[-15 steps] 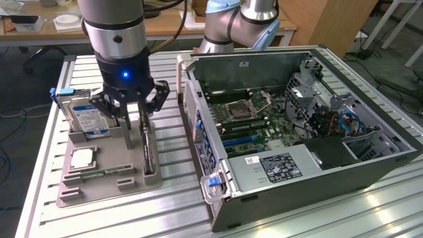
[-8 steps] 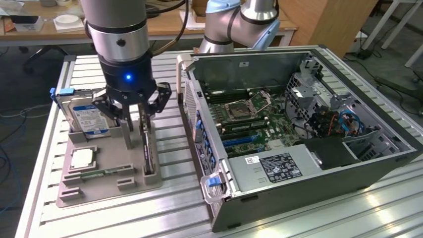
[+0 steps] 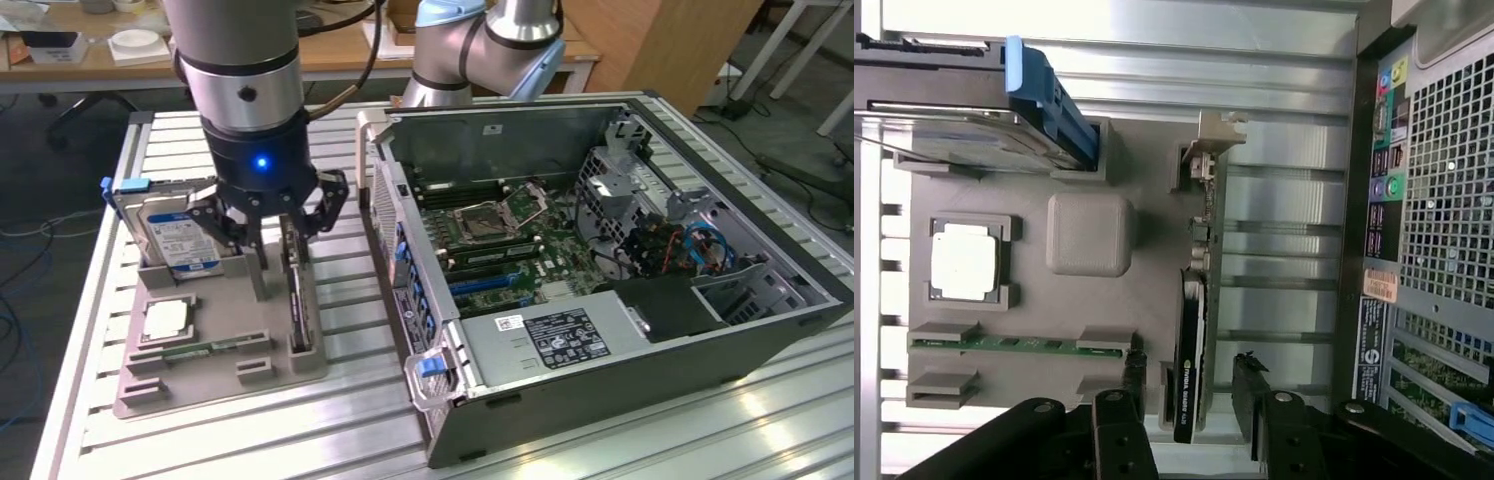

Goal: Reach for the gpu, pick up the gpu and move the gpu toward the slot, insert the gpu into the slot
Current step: 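Pick up the gpu and move the gpu toward the slot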

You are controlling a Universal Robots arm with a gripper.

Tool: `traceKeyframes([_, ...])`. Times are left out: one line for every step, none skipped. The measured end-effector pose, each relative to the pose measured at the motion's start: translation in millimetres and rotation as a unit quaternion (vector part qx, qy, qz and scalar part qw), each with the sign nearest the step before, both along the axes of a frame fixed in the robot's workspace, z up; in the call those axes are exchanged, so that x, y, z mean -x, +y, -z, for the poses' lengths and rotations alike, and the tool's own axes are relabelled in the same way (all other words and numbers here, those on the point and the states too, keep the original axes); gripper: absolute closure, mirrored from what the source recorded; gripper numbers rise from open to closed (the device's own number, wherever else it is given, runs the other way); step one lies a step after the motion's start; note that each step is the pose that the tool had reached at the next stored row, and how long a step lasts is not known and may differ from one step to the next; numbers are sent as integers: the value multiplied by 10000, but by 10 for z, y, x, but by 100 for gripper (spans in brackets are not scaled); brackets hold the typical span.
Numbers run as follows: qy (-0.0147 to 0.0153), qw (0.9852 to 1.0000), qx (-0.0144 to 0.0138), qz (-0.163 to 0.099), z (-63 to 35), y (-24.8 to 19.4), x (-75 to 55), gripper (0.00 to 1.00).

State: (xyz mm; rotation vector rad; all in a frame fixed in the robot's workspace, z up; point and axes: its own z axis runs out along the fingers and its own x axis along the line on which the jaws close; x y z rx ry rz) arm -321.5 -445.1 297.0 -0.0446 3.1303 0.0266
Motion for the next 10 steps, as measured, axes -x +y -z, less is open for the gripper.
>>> traceKeyframes([0, 10000, 0, 0, 5, -3, 0, 51])
traceKeyframes([0, 10000, 0, -1, 10, -8, -1, 51])
traceKeyframes([0, 10000, 0, -1, 16, -14, -1, 51])
traceKeyframes([0, 10000, 0, -1, 23, -18, -2, 51])
traceKeyframes([0, 10000, 1, -1, 31, -23, -3, 51])
traceKeyframes([0, 10000, 0, 0, 41, -26, -3, 51])
traceKeyframes([0, 10000, 0, 0, 50, -28, -3, 51])
traceKeyframes([0, 10000, 1, 0, 58, -29, -5, 51])
traceKeyframes([0, 10000, 1, -1, 66, -30, -11, 51])
traceKeyframes([1, 10000, 1, -1, 73, -30, -19, 51])
